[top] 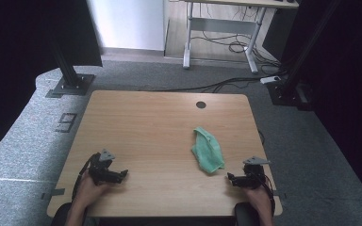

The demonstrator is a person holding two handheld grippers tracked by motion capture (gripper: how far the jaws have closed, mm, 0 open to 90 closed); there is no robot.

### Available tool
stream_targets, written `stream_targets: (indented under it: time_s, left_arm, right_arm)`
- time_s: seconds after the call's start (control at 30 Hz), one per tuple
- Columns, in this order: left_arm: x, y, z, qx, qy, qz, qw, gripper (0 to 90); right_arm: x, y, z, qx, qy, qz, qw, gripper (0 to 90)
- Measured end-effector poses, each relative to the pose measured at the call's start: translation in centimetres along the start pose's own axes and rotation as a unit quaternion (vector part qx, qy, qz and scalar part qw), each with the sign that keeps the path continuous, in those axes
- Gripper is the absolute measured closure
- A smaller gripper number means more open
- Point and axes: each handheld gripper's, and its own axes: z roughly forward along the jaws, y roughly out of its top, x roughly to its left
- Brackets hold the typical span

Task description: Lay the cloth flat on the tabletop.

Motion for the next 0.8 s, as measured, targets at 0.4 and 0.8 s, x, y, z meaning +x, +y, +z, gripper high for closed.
stream_targets:
  time_s: [0.4, 0.8]
  left_arm:
    - [0.0, 0.0, 0.0, 0.0, 0.0, 0.0, 1.0, 0.0]
    - [0.0, 0.0, 0.0, 0.0, 0.0, 0.0, 1.0, 0.0]
  right_arm:
    - [1.2, 3.0, -2.3, -0.03, 0.027, -0.013, 0.9991, 23.7]
    - [2.6, 6.8, -1.8, -0.04, 0.059, -0.042, 0.9966, 40.4]
